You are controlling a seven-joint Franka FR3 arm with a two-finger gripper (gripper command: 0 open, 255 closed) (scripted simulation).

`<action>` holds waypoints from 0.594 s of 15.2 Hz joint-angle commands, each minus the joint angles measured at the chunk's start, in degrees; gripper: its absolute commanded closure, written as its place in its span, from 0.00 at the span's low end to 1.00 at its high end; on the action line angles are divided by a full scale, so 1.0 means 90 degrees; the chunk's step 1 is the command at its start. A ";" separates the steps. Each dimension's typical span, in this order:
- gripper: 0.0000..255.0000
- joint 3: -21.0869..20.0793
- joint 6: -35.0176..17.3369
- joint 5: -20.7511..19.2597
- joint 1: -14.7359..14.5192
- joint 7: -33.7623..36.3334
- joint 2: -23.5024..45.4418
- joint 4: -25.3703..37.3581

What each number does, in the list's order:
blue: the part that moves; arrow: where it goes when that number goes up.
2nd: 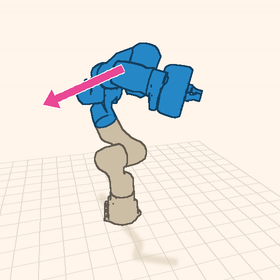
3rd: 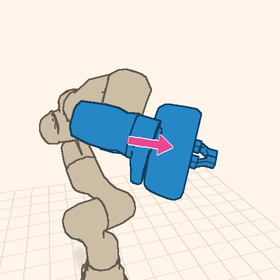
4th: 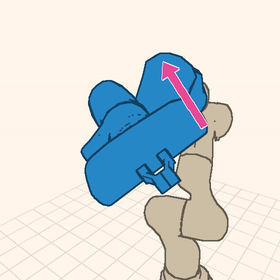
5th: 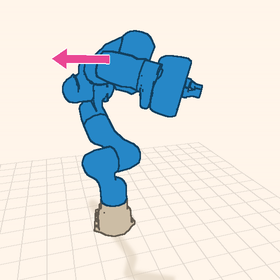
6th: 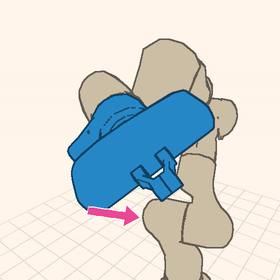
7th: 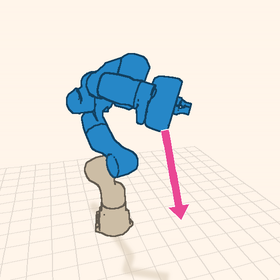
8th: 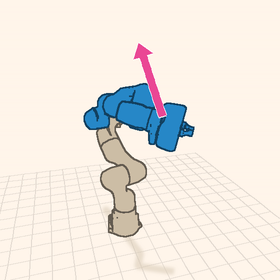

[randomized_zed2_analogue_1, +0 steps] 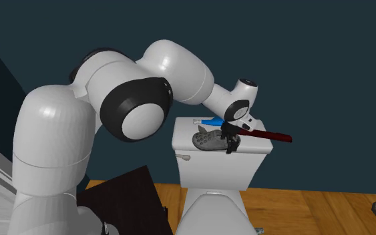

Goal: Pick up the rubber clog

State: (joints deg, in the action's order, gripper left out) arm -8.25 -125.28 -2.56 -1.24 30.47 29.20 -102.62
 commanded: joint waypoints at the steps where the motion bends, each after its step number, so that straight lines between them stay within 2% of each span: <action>1: 0.00 0.0003 -0.0045 -0.0003 0.0003 -0.0004 0.0022 -0.0021; 2: 1.00 0.0004 -0.0052 -0.0003 0.0006 -0.0008 0.0025 -0.0025; 9: 1.00 0.0005 -0.0068 -0.0003 0.0008 -0.0010 0.0019 -0.0046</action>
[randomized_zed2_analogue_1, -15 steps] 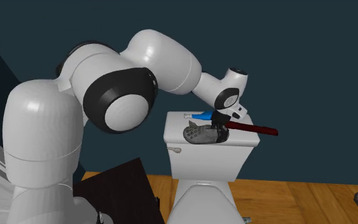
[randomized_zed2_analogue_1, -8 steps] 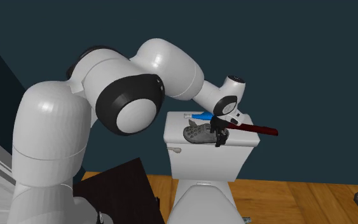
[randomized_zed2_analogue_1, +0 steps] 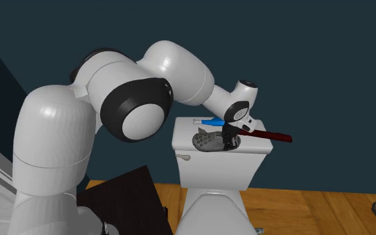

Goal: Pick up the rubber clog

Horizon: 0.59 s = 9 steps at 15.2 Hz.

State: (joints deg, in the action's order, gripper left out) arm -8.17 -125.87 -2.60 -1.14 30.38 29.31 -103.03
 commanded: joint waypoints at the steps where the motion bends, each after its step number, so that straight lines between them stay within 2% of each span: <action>1: 1.00 -0.0004 -0.0004 0.0002 -0.0003 -0.0001 0.0006 -0.0004; 9: 1.00 -0.0036 0.0477 0.0054 0.0014 -0.0014 -0.0338 0.0136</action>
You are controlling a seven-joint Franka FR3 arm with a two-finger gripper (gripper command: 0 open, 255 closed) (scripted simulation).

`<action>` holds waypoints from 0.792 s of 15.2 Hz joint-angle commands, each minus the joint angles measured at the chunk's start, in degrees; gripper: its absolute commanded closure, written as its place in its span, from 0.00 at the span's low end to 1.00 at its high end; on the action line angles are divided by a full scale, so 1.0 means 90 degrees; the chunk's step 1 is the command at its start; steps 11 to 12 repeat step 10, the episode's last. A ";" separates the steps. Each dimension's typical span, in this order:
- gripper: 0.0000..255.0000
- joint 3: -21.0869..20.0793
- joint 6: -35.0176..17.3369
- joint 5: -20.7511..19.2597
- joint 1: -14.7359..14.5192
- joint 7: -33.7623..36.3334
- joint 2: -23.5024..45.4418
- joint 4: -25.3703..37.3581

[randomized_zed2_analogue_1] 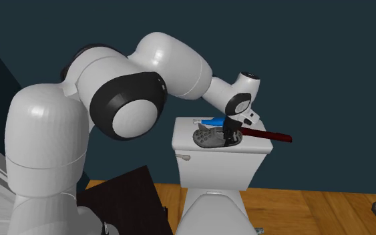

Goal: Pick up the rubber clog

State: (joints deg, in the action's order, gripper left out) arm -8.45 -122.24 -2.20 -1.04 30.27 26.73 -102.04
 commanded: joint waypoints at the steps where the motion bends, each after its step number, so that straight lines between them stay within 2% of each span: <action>1: 1.00 -0.0009 0.0141 0.0016 0.0006 -0.0005 -0.0098 0.0047; 8: 1.00 -0.0032 0.0625 0.0062 0.0023 -0.0021 -0.0391 0.0240; 12: 1.00 -0.0033 0.0636 0.0063 0.0023 -0.0021 -0.0397 0.0245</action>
